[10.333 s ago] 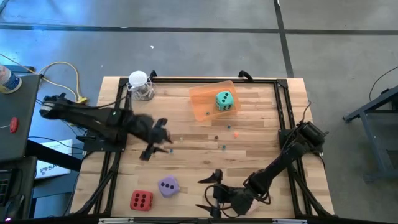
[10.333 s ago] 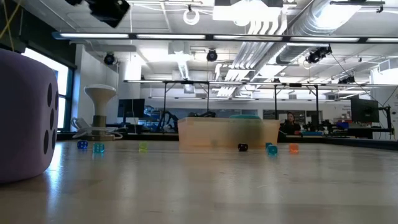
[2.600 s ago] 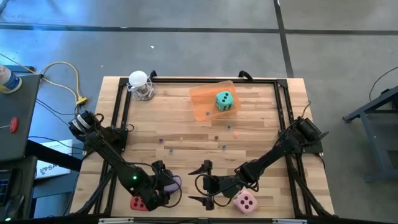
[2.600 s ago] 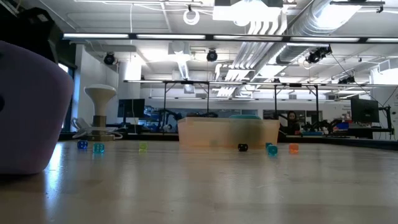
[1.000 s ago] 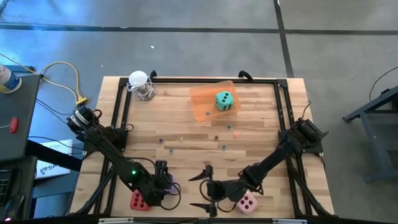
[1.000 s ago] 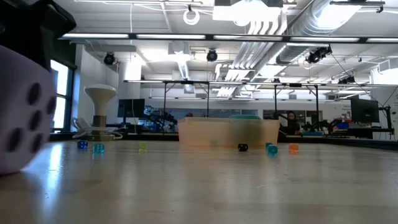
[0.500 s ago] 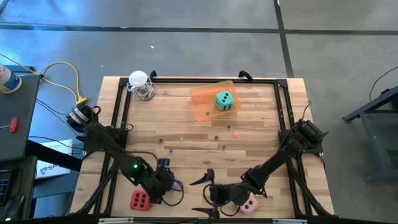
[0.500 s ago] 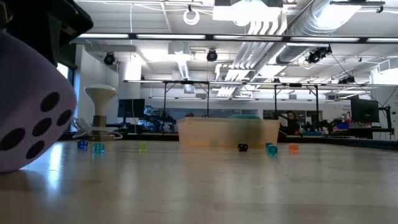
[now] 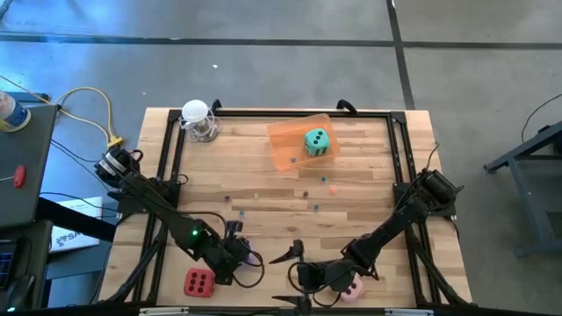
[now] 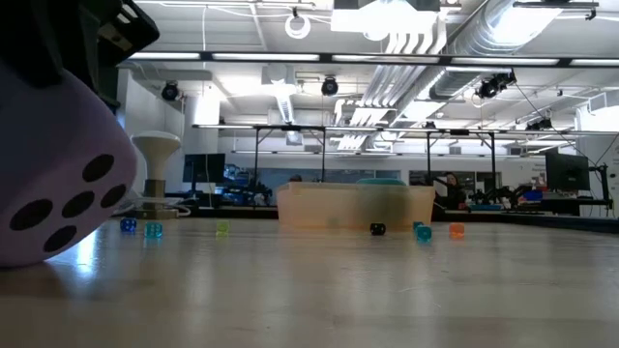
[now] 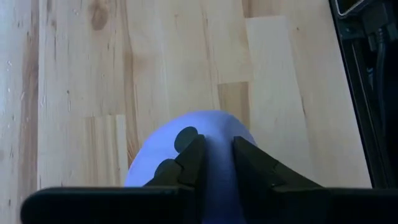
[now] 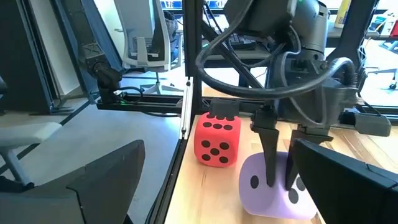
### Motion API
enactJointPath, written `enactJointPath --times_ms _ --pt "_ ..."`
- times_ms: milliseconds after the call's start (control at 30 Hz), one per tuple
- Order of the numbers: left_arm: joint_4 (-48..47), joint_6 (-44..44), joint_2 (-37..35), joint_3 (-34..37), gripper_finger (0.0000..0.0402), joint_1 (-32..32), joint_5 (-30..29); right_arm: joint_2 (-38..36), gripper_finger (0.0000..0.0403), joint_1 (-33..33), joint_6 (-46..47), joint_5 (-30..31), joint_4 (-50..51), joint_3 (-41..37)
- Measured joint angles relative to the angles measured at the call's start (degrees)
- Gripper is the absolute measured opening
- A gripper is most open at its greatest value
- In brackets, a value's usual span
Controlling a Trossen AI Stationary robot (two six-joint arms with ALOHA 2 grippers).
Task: Pick & Place Dice
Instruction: Put the purple die into the orange bin
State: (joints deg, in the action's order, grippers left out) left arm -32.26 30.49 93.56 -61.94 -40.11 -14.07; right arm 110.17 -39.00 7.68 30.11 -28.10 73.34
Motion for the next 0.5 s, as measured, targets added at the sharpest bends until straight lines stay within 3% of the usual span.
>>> enactJointPath --times_ms 500 --pt "-0.11 -8.28 -4.17 -2.67 0.0052 -0.16 -1.73 0.00 0.0400 -0.06 0.01 -0.02 0.00 0.00"
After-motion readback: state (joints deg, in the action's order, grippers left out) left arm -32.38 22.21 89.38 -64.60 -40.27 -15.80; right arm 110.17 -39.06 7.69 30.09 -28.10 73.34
